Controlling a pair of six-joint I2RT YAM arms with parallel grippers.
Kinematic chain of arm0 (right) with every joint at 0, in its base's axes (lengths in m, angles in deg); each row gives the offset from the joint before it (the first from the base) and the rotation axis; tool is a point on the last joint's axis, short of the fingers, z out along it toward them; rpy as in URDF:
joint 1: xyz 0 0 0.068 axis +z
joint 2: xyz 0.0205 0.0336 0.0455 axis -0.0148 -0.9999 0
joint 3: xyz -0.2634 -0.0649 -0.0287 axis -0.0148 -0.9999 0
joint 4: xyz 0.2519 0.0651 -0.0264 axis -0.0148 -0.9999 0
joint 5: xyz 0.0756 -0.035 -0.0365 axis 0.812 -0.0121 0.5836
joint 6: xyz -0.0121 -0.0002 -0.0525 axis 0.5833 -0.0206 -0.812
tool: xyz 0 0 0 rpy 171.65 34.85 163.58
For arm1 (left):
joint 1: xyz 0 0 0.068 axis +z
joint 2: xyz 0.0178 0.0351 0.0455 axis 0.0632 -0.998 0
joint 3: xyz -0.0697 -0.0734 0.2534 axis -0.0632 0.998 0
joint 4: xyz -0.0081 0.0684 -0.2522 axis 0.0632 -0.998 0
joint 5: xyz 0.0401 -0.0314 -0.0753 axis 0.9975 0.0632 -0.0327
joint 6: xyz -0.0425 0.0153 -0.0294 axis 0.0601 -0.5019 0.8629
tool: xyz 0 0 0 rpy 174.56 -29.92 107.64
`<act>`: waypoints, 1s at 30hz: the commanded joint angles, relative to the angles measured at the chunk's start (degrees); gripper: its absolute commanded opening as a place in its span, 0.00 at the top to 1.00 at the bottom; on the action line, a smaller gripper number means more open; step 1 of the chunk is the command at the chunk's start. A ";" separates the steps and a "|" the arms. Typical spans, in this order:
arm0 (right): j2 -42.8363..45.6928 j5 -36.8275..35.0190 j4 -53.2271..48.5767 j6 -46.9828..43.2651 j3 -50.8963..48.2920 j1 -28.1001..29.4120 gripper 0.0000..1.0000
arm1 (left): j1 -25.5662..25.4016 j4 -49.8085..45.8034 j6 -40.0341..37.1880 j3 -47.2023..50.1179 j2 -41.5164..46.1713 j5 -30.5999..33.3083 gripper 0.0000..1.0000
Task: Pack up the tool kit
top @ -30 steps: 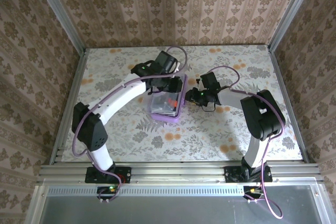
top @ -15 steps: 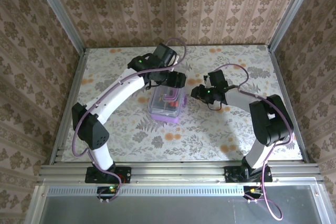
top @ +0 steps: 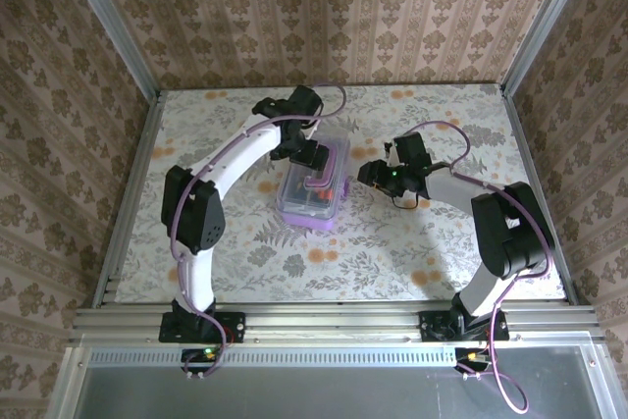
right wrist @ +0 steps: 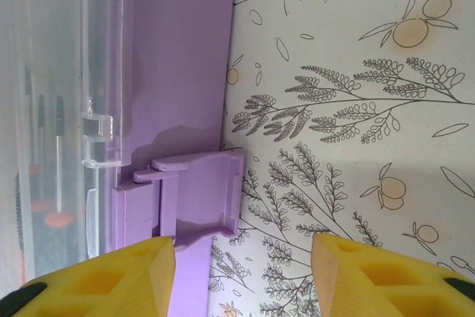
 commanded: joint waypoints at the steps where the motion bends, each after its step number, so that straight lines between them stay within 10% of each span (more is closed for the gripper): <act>1: 2.16 1.11 0.35 -1.44 -0.73 -0.58 0.46 | 1.21 -1.40 -1.55 0.57 -1.87 -0.84 0.20; 7: 1.30 2.71 1.70 -0.40 -0.56 -0.61 0.46 | 2.67 -1.06 -2.38 3.56 -1.46 -1.11 0.33; 20: 1.07 2.72 2.22 1.18 0.05 -0.61 0.43 | 1.88 0.29 -4.04 5.75 3.04 0.78 0.10; 30: 0.85 5.20 3.63 2.76 0.01 -0.60 0.43 | 4.66 2.92 -3.99 10.21 -1.29 -3.50 0.36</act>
